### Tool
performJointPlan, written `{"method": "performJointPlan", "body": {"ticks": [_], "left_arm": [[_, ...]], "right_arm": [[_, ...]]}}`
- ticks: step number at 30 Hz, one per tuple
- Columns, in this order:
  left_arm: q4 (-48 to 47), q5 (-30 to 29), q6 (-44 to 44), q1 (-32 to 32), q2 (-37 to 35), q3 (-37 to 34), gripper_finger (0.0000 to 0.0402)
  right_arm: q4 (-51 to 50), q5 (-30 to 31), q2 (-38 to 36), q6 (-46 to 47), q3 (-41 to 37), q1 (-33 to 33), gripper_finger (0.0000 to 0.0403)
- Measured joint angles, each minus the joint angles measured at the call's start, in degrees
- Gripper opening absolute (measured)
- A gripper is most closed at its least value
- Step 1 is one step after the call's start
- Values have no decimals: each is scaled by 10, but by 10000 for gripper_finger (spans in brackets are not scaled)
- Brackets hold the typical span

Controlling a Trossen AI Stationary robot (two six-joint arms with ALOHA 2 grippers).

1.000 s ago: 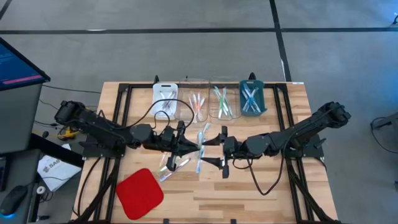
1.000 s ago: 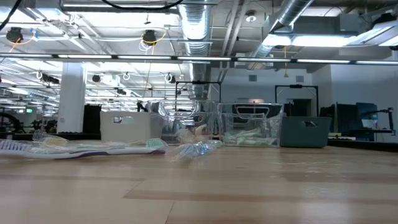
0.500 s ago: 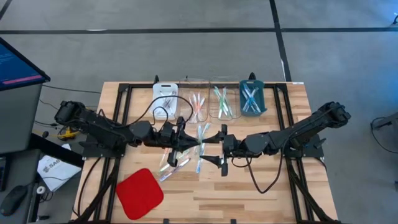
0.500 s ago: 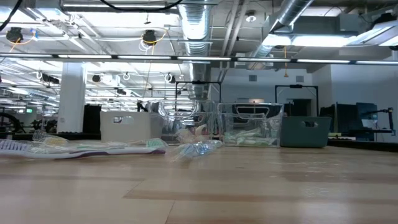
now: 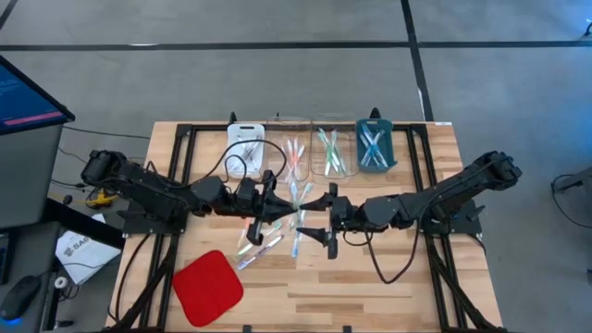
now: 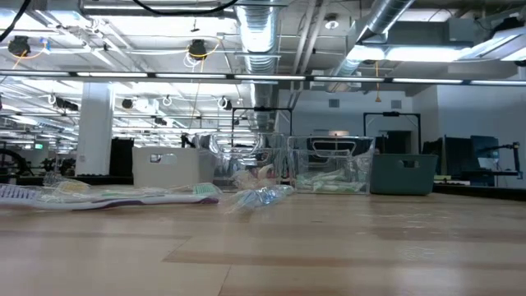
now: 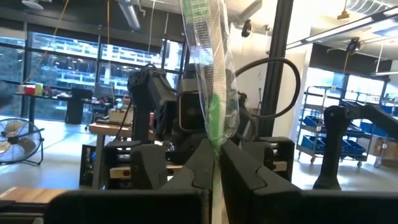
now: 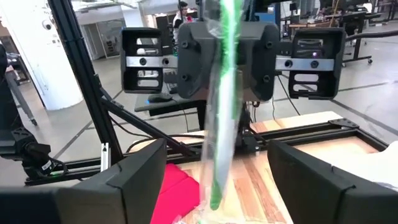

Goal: Pick & Place Toothbrushes
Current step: Put the green toothbrush into the right transparent bin

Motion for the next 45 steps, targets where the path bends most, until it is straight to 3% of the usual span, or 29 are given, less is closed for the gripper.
{"method": "performJointPlan", "body": {"ticks": [6, 35, 45], "left_arm": [[-1, 0, 0, 0, 0, 0, 5], [1, 0, -2, 0, 0, 0, 5], [1, -7, -2, 0, 0, 0, 13]], "right_arm": [[0, 1, 0, 0, 0, -4, 256], [-1, 1, 3, -4, 0, -11, 14], [-2, 2, 3, -11, 0, -12, 15]]}}
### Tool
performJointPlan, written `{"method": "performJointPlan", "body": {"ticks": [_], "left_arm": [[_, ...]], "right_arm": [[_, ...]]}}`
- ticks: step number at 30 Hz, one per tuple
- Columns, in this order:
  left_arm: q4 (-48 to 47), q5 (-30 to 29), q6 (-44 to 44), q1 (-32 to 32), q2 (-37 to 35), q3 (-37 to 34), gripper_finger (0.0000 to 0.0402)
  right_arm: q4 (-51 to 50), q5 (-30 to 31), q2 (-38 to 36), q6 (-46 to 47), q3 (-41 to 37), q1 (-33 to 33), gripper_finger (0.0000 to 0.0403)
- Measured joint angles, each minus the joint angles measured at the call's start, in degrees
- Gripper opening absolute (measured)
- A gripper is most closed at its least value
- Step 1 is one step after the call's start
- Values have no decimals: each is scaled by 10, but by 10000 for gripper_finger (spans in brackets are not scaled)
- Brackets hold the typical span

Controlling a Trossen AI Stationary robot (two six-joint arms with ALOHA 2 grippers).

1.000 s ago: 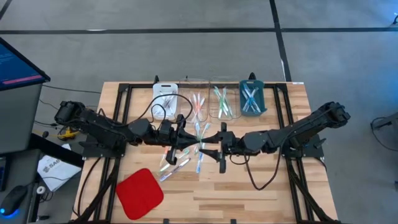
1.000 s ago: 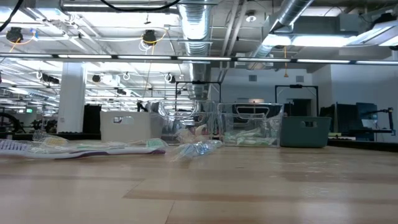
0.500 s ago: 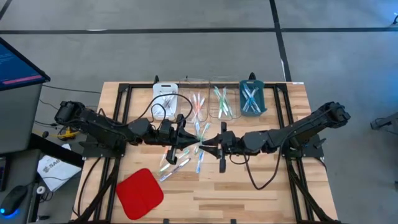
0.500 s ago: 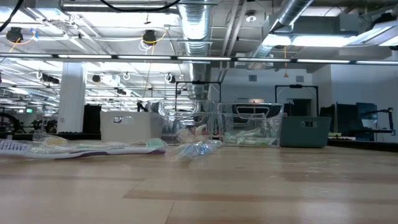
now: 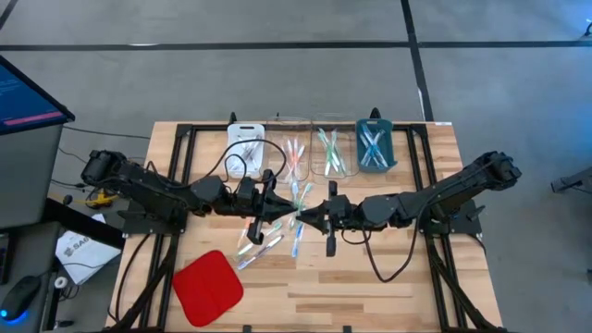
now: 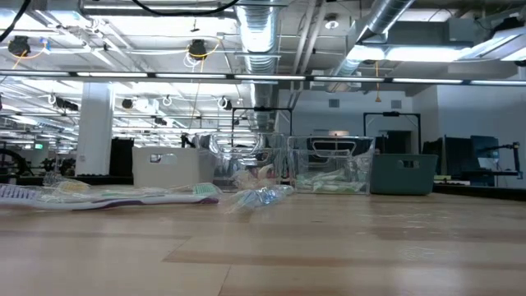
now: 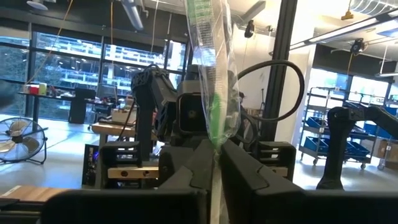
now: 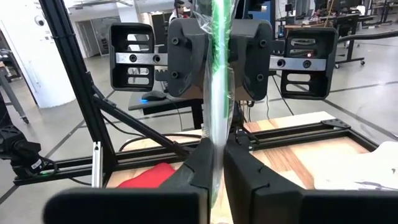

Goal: Pick & Place Toothbrushes
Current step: Put the green toothbrush into the right transparent bin

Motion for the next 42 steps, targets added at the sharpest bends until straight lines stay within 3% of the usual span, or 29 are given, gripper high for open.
{"method": "performJointPlan", "body": {"ticks": [14, 34, 38, 42], "left_arm": [[-2, -2, -13, -3, 0, 0, 54], [-49, -3, -30, -10, -5, 0, 182], [-70, -62, -28, -11, -5, 0, 182], [-71, -78, -11, -11, -5, 0, 176]], "right_arm": [[-3, 0, 0, -5, 0, 0, 4], [-11, 0, -2, 0, 0, 6, 0], [-11, 1, -2, 0, 0, 10, 0], [-13, 2, -2, 7, 0, 9, 0]]}}
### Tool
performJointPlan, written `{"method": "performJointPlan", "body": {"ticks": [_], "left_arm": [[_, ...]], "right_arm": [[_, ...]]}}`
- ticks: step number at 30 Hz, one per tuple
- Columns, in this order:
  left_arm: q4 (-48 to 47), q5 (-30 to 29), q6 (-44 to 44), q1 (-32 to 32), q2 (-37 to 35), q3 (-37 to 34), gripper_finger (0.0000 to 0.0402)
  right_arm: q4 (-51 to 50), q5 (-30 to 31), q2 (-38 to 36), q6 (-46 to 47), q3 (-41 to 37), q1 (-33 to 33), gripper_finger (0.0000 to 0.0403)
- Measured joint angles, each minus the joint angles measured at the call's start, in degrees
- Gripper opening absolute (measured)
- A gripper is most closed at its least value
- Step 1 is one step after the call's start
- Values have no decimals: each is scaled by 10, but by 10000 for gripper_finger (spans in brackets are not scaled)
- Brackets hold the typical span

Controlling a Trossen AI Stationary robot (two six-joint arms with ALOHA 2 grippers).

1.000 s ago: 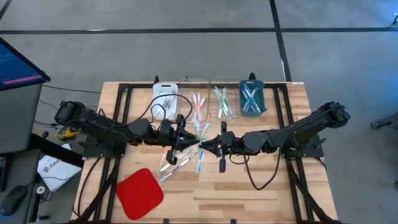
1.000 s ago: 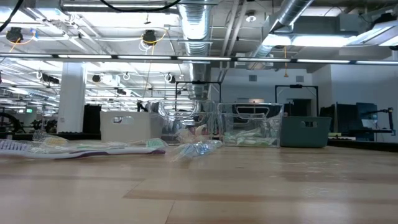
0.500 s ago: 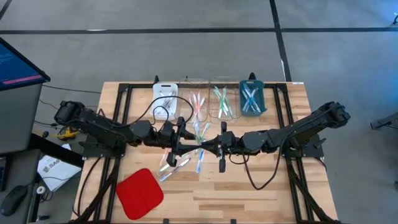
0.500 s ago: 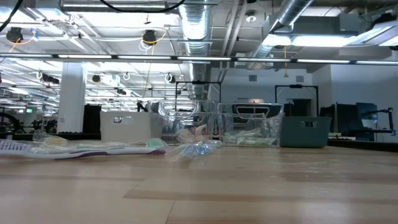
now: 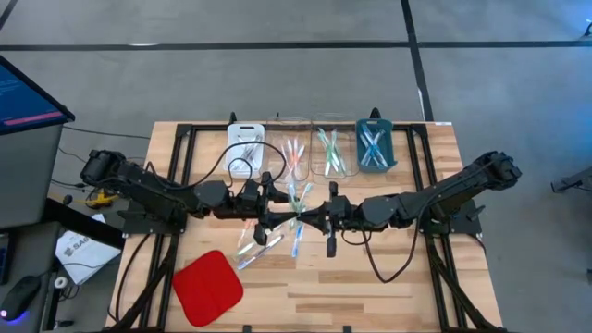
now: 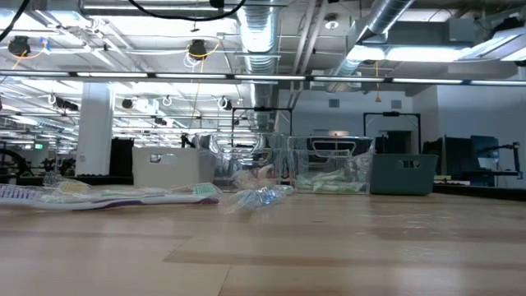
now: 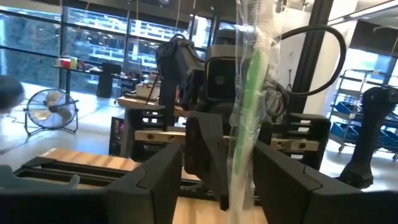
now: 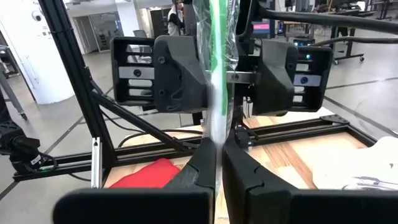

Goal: Pick & Place Toothbrushes
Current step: Put the green toothbrush into the right transparent bin

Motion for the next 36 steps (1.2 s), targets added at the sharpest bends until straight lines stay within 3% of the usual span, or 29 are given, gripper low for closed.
{"method": "performJointPlan", "body": {"ticks": [14, 18, 28, 32, 36], "left_arm": [[0, -6, 13, -21, 0, 0, 201], [-10, -44, 13, -31, -6, 0, 239], [-172, -83, 11, -71, -100, 0, 342], [-240, -128, 6, -94, -137, 0, 350], [-284, -147, -5, -111, -149, 0, 348]], "right_arm": [[-3, -2, 0, 4, 0, 0, 0], [-5, -2, 0, 4, 0, 0, 0], [-49, 5, -19, 11, -1, 3, 0], [-100, 53, -32, 44, 0, -1, 0], [-212, 123, -70, 134, 0, -50, 0]]}}
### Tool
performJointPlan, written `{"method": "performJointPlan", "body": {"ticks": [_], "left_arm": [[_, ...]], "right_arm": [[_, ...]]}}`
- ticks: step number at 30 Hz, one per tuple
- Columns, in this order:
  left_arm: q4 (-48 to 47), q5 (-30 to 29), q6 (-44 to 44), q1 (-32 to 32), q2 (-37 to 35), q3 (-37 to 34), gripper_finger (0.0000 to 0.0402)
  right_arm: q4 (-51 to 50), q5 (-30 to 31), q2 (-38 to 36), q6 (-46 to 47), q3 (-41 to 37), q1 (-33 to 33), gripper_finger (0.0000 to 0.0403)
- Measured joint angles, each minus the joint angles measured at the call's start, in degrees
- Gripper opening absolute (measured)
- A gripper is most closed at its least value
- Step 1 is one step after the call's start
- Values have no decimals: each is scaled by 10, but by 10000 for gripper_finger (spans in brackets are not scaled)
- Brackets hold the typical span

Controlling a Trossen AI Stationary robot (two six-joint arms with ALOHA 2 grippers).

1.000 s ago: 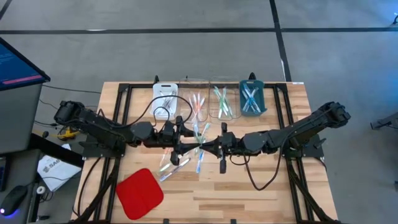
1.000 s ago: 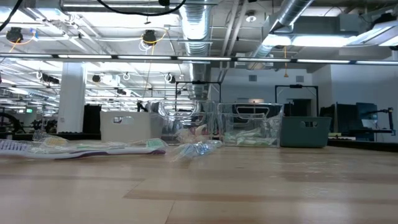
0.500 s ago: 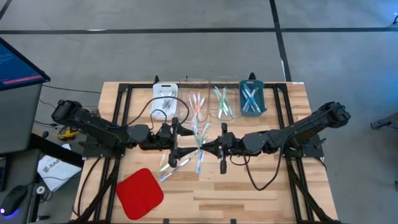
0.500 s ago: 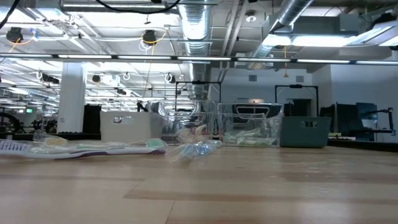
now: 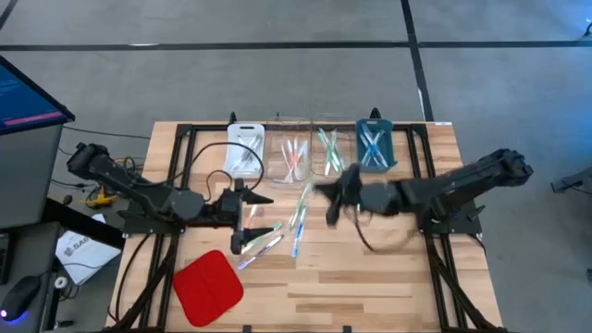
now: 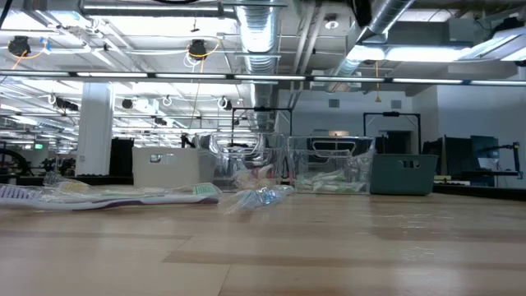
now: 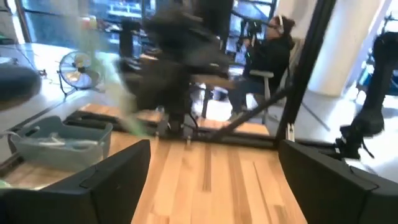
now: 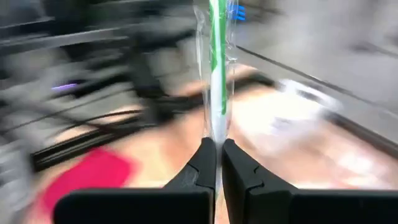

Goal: Pick & Place Toothbrushes
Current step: Put the green toothbrush into the right transparent bin

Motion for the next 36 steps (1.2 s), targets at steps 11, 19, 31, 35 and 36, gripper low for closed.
{"method": "performJointPlan", "body": {"ticks": [11, 19, 31, 35, 36], "left_arm": [[-24, 1, -3, -16, 39, -1, 324], [-23, 0, 1, -15, 38, 0, 317], [-34, 1, 1, -21, 38, 0, 319], [-37, 1, 0, -21, 38, 0, 319], [-38, 1, 0, -21, 38, 0, 319]], "right_arm": [[-195, -177, 11, 127, 1, -336, 0], [-245, -303, 150, 74, 83, -443, 1], [-399, -219, 220, 56, 163, -409, 3], [-418, -214, 214, 66, 163, -400, 2], [-429, -214, 215, 70, 163, -397, 2]]}}
